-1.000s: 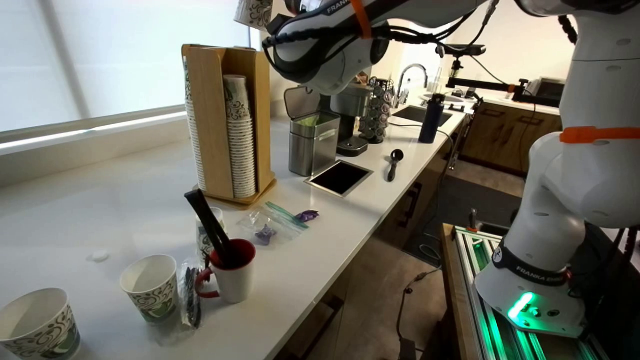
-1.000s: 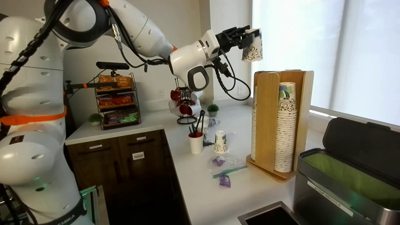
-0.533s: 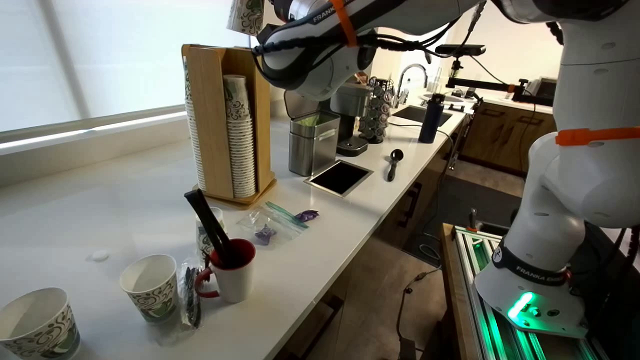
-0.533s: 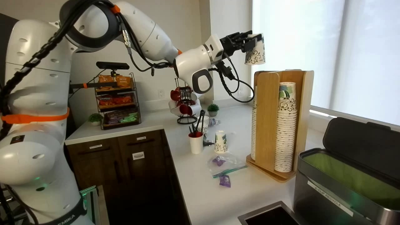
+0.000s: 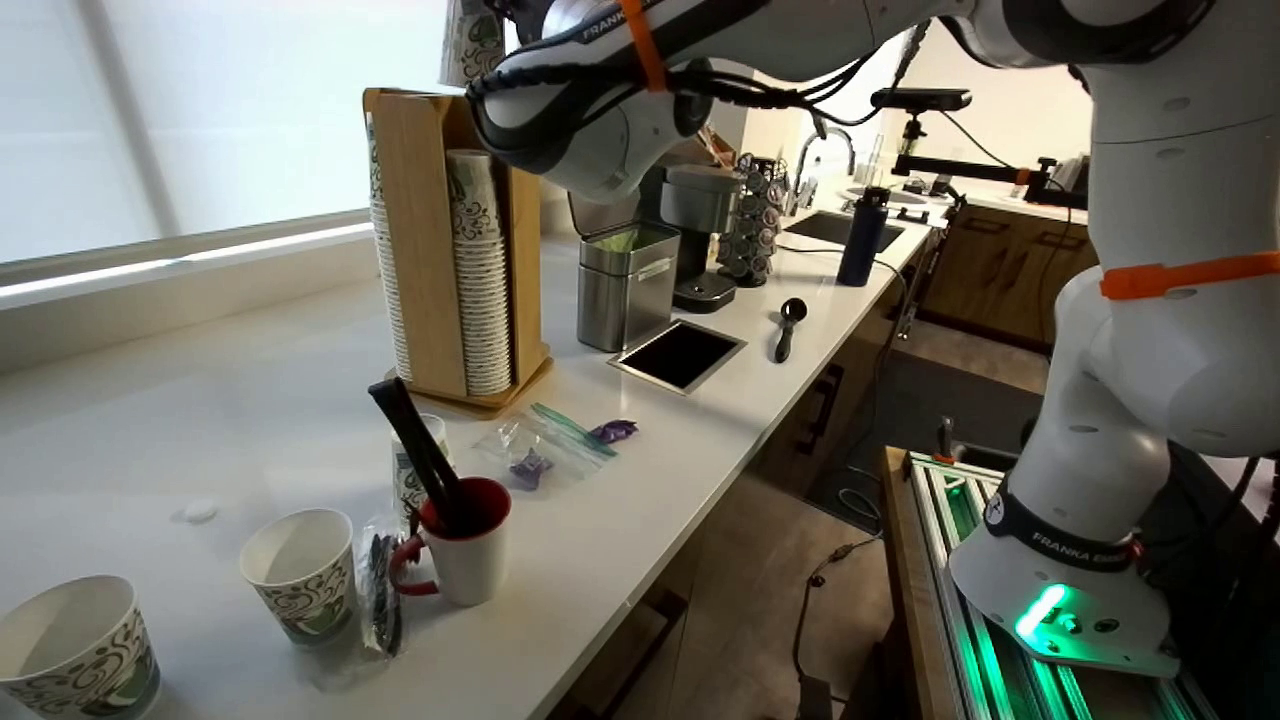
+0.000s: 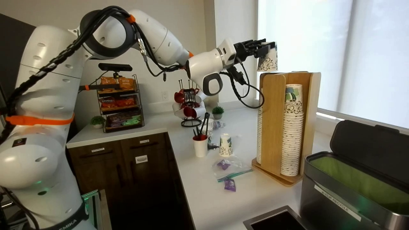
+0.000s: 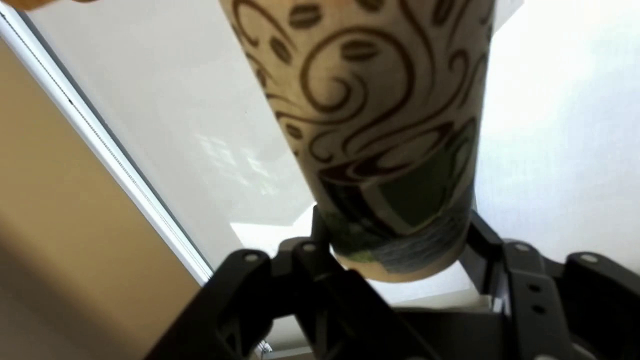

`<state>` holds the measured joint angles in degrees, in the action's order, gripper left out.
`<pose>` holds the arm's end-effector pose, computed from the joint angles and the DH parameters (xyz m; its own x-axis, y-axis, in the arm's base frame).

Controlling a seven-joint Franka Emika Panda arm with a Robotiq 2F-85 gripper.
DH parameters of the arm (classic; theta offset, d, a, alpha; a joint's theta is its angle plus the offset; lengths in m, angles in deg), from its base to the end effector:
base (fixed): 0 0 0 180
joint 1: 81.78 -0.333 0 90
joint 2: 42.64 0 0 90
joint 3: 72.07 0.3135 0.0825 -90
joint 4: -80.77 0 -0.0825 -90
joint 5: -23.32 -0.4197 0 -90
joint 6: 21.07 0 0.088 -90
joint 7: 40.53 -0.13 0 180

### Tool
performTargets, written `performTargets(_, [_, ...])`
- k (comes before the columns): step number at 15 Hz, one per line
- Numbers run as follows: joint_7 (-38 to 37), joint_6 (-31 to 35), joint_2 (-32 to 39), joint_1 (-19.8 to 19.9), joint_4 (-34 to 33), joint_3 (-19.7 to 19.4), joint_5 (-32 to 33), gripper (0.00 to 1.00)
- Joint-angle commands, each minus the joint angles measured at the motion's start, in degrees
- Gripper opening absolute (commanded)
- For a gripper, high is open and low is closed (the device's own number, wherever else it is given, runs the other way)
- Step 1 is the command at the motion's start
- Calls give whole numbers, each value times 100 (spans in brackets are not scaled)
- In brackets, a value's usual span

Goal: Pick up the coffee cup on the right and place it on top of the stacked cups on the right.

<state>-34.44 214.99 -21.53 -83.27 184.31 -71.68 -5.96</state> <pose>0.6617 -0.0559 0.5377 -0.3678 -0.1932 0.9096 -0.2904 -0.9054 -0.3097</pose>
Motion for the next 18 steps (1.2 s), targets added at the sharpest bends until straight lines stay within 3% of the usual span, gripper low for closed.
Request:
performTargets(1, [583,-185,238,-224,-430,-121,-599,38])
performTargets(3, [540,-281,263,-261,-520,-112,-749,38])
performTargets(4, [127,-123,174,-146,-265,-103,-379,63])
performTargets(6, [143,-159,212,-174,-344,-101,-455,63])
performTargets(7, [146,-159,222,-181,-367,-100,-471,38])
performTargets(18, [336,-103,679,-251,-694,-178,-795,38])
